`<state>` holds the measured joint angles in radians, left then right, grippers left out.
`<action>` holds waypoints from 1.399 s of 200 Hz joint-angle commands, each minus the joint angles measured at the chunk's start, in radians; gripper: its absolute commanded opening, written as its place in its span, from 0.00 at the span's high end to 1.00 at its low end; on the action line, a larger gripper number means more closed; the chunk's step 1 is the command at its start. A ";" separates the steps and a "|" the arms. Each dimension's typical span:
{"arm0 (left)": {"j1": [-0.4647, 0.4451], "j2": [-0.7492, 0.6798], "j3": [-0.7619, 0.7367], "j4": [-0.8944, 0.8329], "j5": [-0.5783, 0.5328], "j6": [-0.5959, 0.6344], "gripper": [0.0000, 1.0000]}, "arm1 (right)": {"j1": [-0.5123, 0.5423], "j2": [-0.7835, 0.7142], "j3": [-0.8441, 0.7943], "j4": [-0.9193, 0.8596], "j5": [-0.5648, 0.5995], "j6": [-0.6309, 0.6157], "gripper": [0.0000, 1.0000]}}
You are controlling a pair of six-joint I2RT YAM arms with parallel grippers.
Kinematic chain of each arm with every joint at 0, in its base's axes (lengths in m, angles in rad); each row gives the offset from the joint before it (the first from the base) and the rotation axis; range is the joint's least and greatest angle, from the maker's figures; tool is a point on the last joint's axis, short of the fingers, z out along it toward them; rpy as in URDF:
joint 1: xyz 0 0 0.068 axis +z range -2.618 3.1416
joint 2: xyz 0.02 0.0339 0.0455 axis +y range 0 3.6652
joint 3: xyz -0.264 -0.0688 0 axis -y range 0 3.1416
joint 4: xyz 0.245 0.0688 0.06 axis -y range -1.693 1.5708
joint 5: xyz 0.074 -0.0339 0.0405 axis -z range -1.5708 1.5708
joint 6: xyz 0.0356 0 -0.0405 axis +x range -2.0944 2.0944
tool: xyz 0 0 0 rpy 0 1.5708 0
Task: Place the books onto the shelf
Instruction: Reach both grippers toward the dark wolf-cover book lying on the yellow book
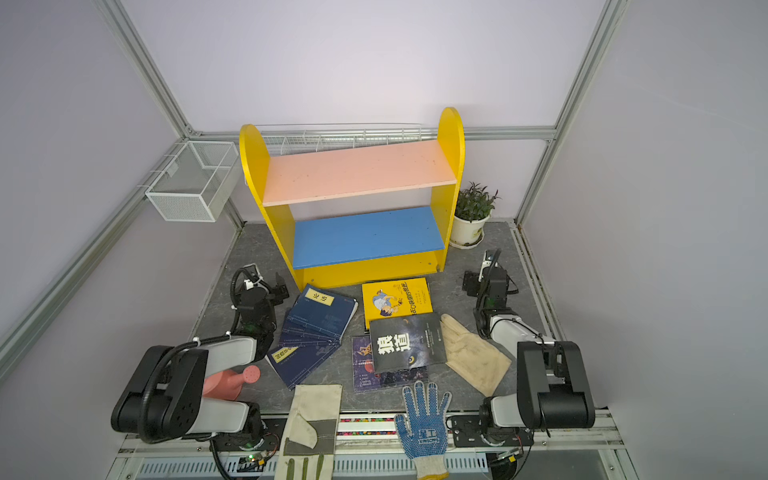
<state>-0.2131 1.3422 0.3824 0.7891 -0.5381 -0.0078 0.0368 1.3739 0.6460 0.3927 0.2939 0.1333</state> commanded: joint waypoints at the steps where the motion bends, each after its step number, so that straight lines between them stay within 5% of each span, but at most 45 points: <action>1: -0.030 -0.113 0.042 -0.164 -0.236 -0.077 0.01 | 0.023 -0.055 0.035 -0.280 0.076 0.303 0.12; 29: -0.044 -0.307 0.102 -0.653 -0.324 -0.497 0.01 | 0.098 -0.082 0.006 -0.341 0.003 0.591 0.12; 44: -0.095 -0.380 0.103 -0.816 -0.369 -0.624 0.01 | 0.130 -0.093 -0.005 -0.371 -0.041 0.682 0.12; 75: -0.347 -0.483 0.107 -1.014 -0.516 -0.650 0.01 | 0.149 -0.114 0.043 -0.565 -0.169 0.702 0.12; 93: -0.493 -0.505 0.133 -1.092 -0.503 -0.645 0.01 | 0.149 -0.126 0.086 -0.736 -0.267 0.637 0.12; 122: -0.639 -0.488 0.138 -0.983 -0.217 -0.457 0.01 | 0.149 -0.166 0.132 -0.994 -0.383 0.495 0.12; 149: -0.648 -0.412 0.181 -0.939 0.168 -0.333 0.01 | 0.149 -0.241 0.086 -1.087 -0.489 0.474 0.12; 173: -0.650 -0.307 0.247 -0.960 0.353 -0.277 0.01 | 0.150 -0.280 0.044 -1.092 -0.597 0.414 0.10; 228: -0.670 -0.063 0.350 -0.941 0.529 -0.240 0.00 | 0.152 -0.213 -0.030 -1.049 -0.744 0.356 0.00; 280: -0.723 0.113 0.444 -0.999 0.553 -0.177 0.02 | 0.160 -0.154 -0.081 -0.976 -0.766 0.324 0.17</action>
<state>-0.9268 1.4044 0.7776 -0.1707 -0.0238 -0.2287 0.1879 1.2068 0.5983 -0.6315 -0.4362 0.4892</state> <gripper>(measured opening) 0.995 0.849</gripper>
